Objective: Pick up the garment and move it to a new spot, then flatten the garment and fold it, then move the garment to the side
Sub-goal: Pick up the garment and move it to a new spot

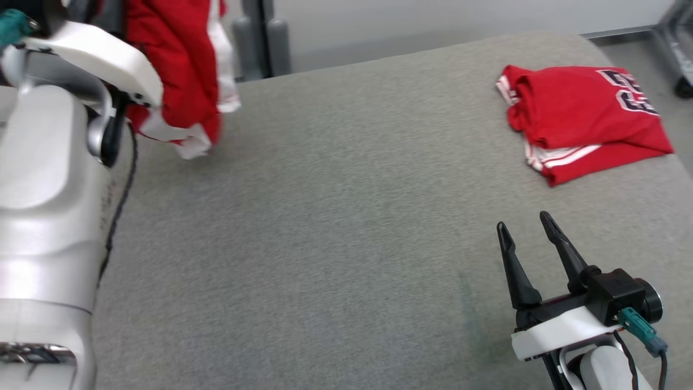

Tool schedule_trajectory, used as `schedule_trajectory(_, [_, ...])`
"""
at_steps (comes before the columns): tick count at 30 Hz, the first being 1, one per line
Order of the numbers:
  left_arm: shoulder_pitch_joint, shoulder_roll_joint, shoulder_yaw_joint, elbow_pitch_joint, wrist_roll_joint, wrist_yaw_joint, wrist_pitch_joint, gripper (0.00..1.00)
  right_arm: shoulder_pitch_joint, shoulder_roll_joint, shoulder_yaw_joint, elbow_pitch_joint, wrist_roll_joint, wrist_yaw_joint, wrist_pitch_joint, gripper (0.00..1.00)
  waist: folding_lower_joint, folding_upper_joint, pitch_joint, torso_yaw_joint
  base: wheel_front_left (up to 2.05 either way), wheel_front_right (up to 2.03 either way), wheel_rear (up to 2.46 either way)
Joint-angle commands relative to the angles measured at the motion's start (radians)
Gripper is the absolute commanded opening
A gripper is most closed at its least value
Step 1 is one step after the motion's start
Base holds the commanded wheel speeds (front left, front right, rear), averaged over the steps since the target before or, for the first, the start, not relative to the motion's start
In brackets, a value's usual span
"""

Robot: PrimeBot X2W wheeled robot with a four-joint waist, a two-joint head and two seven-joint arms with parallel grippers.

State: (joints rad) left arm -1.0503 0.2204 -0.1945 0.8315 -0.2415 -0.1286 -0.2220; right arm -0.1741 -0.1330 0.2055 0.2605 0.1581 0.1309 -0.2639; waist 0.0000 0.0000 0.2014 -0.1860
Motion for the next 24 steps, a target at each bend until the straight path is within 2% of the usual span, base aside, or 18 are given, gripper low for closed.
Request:
schedule_trajectory(1, [0.042,-0.008,-0.013,-0.036,-0.007,-0.002,-0.012,0.0,0.011,0.004,-0.002,0.002,0.005,0.0,-0.001,1.0,0.0,0.0,-0.043,-0.064,0.0,0.0,0.0])
schedule_trajectory(7, [0.216,-0.064,-0.073,-0.187,0.027,0.01,-0.04,0.0,0.025,0.015,-0.023,-0.005,0.007,0.0,0.0,1.0,0.0,0.0,-0.035,-0.078,0.0,0.0,0.0])
schedule_trajectory(16, [0.691,-0.103,-0.166,-0.569,0.167,0.05,-0.042,0.0,0.025,0.033,-0.054,-0.011,0.005,0.0,0.0,1.0,0.0,0.0,-0.021,-0.048,0.0,0.0,0.0])
schedule_trajectory(19, [0.831,-0.121,-0.162,-0.604,0.154,0.064,-0.042,0.0,0.034,0.028,-0.061,-0.013,0.003,0.0,0.0,1.0,0.0,0.0,-0.027,-0.023,0.0,0.0,0.0])
schedule_trajectory(22, [0.896,-0.129,-0.161,-0.612,0.151,0.067,-0.043,0.0,0.042,0.024,-0.07,-0.015,0.001,0.0,-0.001,1.0,0.0,0.0,-0.032,-0.005,0.0,0.0,0.0])
schedule_trajectory(24, [0.959,-0.138,-0.156,-0.595,0.116,0.051,-0.042,0.69,0.049,0.022,-0.074,-0.015,0.001,0.0,0.0,1.0,0.0,0.0,-0.037,0.016,0.0,0.0,0.0])
